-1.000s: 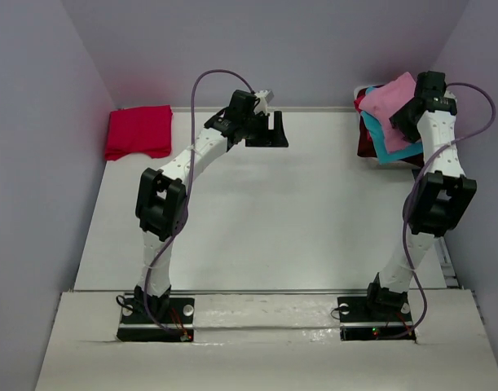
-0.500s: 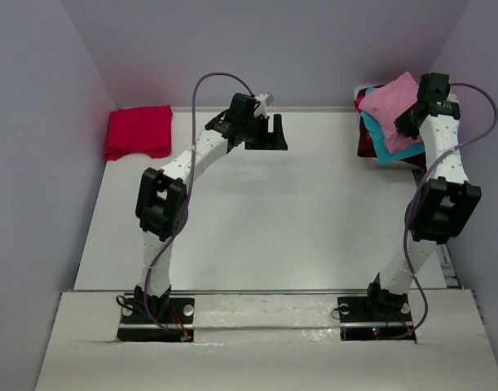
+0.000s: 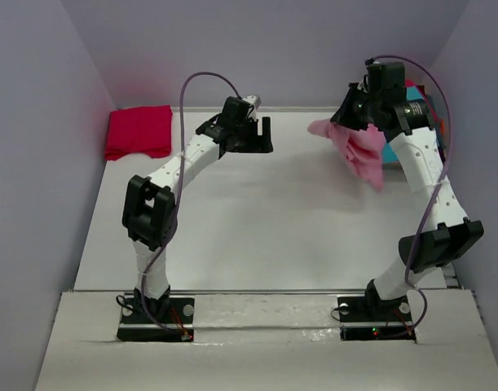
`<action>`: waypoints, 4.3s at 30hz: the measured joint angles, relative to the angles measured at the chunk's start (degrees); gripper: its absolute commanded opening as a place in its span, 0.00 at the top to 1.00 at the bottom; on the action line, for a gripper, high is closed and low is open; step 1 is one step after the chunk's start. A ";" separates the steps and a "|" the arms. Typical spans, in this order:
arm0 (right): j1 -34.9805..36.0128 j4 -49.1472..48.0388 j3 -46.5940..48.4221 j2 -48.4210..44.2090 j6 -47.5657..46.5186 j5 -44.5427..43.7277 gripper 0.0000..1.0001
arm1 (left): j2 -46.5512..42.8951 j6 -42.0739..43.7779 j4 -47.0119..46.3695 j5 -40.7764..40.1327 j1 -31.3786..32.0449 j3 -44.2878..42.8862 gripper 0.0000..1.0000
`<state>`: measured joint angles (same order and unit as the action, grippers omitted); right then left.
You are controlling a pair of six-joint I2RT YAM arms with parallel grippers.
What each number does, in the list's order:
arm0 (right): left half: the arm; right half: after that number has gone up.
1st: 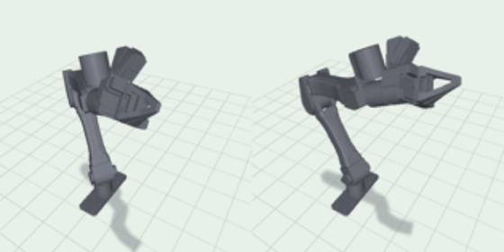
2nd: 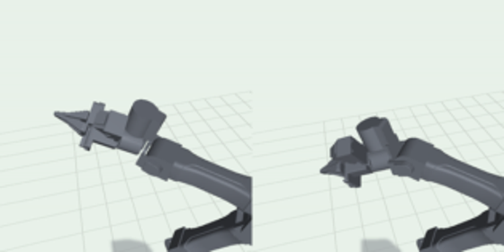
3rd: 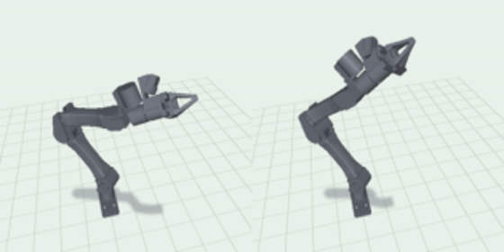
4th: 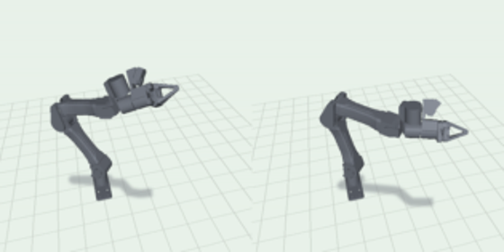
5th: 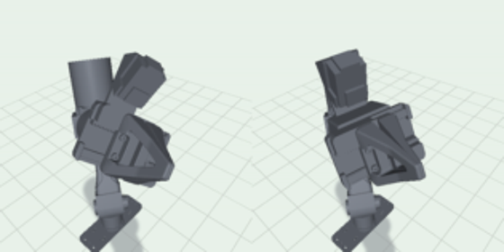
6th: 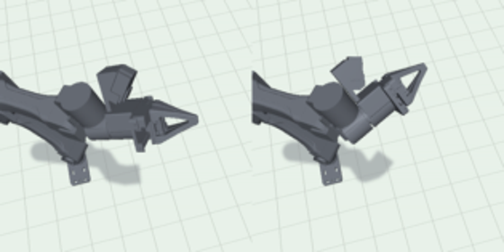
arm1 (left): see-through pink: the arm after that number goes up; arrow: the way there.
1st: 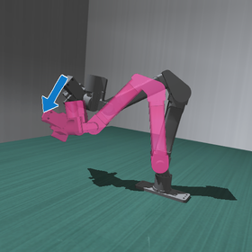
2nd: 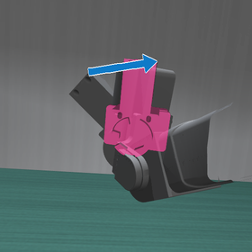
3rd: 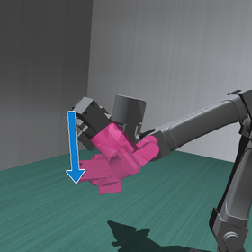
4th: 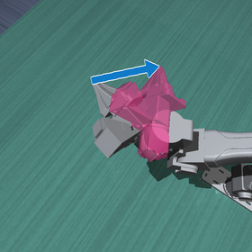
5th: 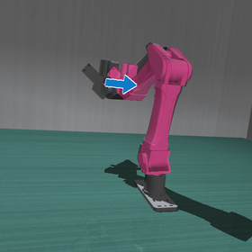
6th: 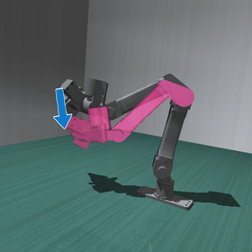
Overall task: Fold and stack the t-shirts
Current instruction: Grab the tshirt from the pile, then move the tshirt to the center of the board
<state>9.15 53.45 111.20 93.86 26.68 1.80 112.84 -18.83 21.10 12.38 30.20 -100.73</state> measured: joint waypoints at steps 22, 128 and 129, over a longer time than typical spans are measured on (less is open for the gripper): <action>5.42 6.71 7.23 -9.35 -4.20 3.08 0.93 | -45.00 -8.90 -6.75 -31.54 1.90 30.45 0.11; 24.94 7.17 -14.14 -0.22 7.80 1.95 0.93 | -40.02 -9.73 -7.41 -31.76 2.10 36.37 0.11; 24.94 8.63 -9.18 0.50 7.39 1.49 0.93 | -39.93 -9.81 -7.56 -31.61 2.10 36.76 0.11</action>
<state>34.09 62.08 102.02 94.37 34.06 3.29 72.90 -28.64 13.54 -19.22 32.29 -63.96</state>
